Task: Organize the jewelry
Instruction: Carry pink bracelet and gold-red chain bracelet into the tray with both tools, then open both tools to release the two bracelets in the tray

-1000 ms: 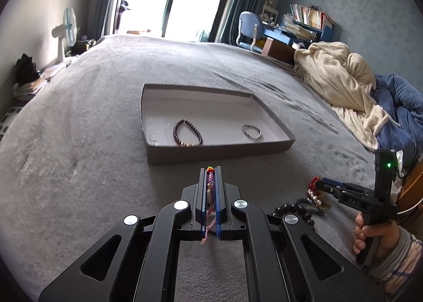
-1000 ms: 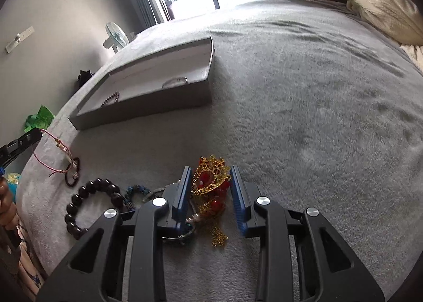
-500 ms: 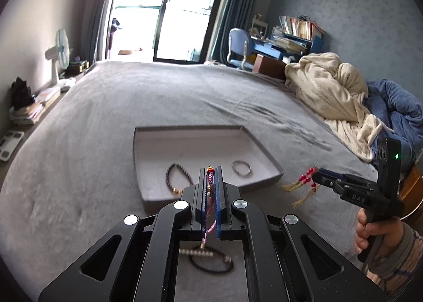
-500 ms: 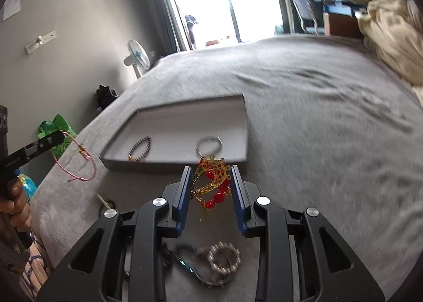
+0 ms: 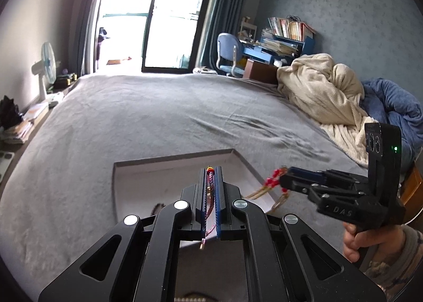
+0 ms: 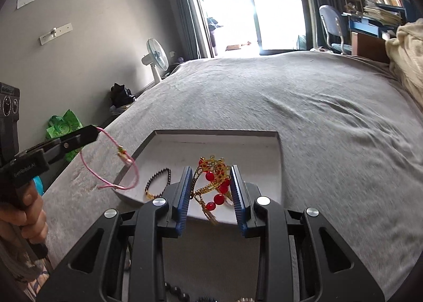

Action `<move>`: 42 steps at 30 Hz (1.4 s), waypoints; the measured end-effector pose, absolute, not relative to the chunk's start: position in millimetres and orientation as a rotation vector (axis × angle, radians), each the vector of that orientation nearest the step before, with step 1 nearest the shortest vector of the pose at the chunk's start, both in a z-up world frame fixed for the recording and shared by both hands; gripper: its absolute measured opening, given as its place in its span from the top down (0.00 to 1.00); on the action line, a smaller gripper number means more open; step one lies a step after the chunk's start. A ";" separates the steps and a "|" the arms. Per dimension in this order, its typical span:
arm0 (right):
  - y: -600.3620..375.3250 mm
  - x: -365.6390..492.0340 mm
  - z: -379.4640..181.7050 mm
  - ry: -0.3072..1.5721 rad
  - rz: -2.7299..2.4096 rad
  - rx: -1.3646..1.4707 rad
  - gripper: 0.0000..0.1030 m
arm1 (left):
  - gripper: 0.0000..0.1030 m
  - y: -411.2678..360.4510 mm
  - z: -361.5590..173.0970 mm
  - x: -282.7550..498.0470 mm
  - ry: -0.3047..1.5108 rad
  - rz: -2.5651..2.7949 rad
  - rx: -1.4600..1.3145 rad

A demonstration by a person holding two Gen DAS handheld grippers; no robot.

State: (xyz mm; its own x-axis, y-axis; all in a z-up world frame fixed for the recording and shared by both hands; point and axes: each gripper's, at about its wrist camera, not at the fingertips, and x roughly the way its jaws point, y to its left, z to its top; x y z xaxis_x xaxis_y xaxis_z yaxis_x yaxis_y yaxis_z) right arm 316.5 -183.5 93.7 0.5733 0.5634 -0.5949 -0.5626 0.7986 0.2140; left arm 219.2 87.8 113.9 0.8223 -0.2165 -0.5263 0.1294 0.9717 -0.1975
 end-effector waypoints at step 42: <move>-193.1 346.1 -0.4 0.840 0.579 -0.036 0.43 | 0.29 74.2 3.7 240.9 0.749 -0.105 -0.129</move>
